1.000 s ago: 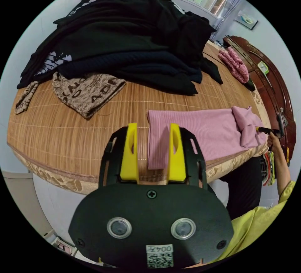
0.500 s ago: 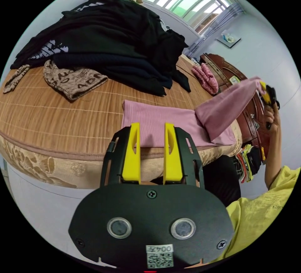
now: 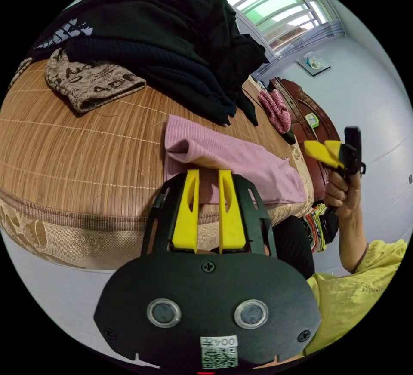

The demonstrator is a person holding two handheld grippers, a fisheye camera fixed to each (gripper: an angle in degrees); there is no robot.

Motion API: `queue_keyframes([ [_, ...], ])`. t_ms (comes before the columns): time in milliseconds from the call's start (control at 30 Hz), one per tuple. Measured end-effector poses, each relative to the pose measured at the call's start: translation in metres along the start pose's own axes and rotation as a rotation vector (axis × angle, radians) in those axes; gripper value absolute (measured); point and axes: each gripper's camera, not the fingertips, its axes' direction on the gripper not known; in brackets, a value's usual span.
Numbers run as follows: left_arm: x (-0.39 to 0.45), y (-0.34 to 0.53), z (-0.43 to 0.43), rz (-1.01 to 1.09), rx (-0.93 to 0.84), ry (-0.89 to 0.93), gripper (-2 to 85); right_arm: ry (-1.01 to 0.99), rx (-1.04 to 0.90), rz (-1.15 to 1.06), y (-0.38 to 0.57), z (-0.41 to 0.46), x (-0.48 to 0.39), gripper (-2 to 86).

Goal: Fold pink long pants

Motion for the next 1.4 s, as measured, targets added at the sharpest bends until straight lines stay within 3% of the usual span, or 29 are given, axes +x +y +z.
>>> queue_keyframes([
  [200, -0.015, 0.01, -0.005, -0.025, -0.005, 0.006, 5.6, 0.176, 0.057, 0.245, 0.101, -0.058, 0.064, 9.1],
  [333, -0.01, 0.014, -0.004, -0.013, -0.03, -0.081, 1.6, 0.112, 0.284, 0.523, 0.191, -0.11, 0.111, 7.9],
  [400, -0.008, 0.015, -0.003, -0.007, -0.027, -0.091, 1.0, 0.198, 0.319, 0.556, 0.218, -0.124, 0.114, 7.7],
  [567, 0.011, 0.015, -0.001, 0.028, -0.038, -0.178, 0.4, 0.567, 0.125, 0.307, 0.232, -0.107, 0.079, 8.3],
  [767, 0.028, 0.017, -0.004, 0.001, -0.023, -0.215, 0.2, 0.811, -0.094, -0.05, 0.21, -0.047, 0.034, 9.6],
  [1100, 0.058, 0.006, -0.017, -0.016, -0.053, -0.237, 0.1, 0.865, -0.245, -0.205, 0.212, -0.023, 0.023, 7.7],
  [1400, 0.086, -0.006, -0.035, -0.018, -0.064, -0.212, 0.1, 0.859, -0.257, -0.266, 0.227, -0.036, 0.012, 0.1],
])
